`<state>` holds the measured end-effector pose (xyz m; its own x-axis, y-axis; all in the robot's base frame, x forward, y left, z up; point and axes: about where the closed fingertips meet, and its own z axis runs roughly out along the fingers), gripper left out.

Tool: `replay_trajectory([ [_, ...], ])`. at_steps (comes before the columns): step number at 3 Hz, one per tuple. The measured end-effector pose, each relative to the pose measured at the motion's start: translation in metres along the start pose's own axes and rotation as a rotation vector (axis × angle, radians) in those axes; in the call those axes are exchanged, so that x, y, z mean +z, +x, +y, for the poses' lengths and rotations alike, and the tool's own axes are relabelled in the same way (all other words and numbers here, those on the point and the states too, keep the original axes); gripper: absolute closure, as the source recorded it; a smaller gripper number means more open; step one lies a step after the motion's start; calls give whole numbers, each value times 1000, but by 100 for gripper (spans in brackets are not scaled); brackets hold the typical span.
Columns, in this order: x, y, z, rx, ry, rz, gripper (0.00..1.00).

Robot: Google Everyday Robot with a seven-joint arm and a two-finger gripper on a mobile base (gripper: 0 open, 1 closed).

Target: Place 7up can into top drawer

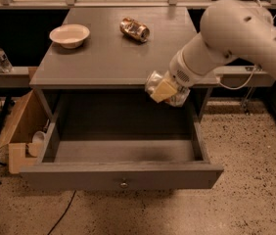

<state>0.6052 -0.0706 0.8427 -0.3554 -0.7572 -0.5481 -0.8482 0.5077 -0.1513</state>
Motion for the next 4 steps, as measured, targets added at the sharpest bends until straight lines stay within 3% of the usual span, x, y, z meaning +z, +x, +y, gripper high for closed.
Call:
replay_trajectory([
  [1,24,32,34,113,24,-2,100],
  [3,98,63,53,214,-26,-10,100],
  [4,134,78,47,264,-34,-6,81],
])
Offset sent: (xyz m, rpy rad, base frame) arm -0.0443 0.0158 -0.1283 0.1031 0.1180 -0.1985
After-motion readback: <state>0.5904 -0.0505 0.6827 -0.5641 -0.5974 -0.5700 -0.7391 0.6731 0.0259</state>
